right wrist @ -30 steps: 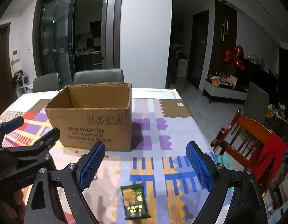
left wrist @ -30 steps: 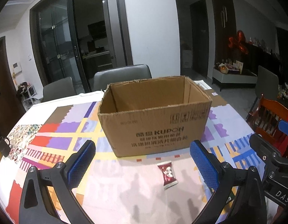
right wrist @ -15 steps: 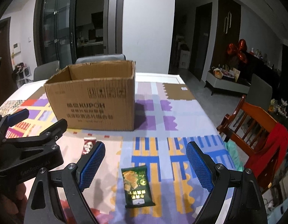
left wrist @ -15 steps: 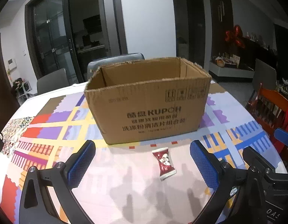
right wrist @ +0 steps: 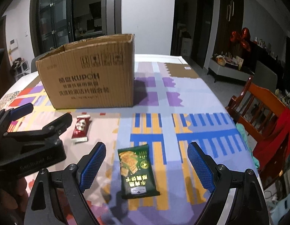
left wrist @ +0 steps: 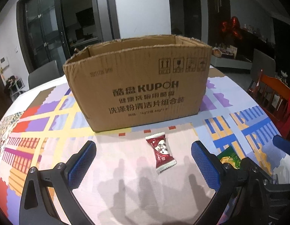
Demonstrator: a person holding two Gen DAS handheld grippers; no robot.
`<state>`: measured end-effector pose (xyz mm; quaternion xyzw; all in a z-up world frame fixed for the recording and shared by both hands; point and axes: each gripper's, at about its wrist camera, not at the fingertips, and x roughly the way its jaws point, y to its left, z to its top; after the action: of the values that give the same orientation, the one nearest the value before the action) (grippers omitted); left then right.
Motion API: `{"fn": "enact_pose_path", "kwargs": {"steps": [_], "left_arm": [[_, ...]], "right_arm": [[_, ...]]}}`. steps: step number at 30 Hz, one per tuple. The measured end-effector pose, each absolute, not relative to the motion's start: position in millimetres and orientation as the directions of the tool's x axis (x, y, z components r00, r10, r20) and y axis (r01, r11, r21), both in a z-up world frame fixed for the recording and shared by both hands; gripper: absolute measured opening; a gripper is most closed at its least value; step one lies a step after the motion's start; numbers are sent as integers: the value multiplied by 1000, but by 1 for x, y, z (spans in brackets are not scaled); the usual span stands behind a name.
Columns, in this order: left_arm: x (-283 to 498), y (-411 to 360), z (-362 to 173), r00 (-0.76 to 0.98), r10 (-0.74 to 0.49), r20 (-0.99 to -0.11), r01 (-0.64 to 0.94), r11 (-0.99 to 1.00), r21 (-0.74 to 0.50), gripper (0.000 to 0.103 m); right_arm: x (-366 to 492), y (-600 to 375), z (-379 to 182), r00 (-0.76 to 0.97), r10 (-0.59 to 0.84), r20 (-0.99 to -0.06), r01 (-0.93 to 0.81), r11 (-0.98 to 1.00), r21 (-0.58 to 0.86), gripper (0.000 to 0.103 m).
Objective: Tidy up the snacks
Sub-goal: 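Move both open tools back toward the red candy and green cracker packet, then grasp the red-and-white candy with the left tool while the right tool grasps the green cracker packet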
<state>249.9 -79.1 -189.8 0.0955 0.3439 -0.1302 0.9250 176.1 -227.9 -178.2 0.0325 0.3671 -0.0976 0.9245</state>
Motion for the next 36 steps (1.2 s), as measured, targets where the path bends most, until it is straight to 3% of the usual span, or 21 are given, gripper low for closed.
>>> {"fn": "enact_pose_path", "kwargs": {"steps": [14, 23, 32, 34, 36], "left_arm": [[263, -94, -213, 698, -185, -692, 336, 937, 89, 102], [276, -93, -229, 670, -186, -719, 333, 941, 67, 95], [284, -95, -243, 635, -183, -750, 342, 938, 60, 77], [286, -96, -249, 610, -197, -767, 361, 931, 48, 57], [286, -96, -250, 600, -213, -771, 370, 929, 31, 51]], "right_arm": [[179, -232, -206, 670, -138, -730, 223, 975, 20, 89], [189, -228, -219, 641, -137, -755, 217, 976, 8, 89], [195, -227, -231, 616, -135, -776, 217, 976, 3, 89], [195, -227, -233, 612, -135, -779, 220, 975, 4, 83], [196, -228, -236, 605, -131, -786, 222, 975, 8, 74]]}}
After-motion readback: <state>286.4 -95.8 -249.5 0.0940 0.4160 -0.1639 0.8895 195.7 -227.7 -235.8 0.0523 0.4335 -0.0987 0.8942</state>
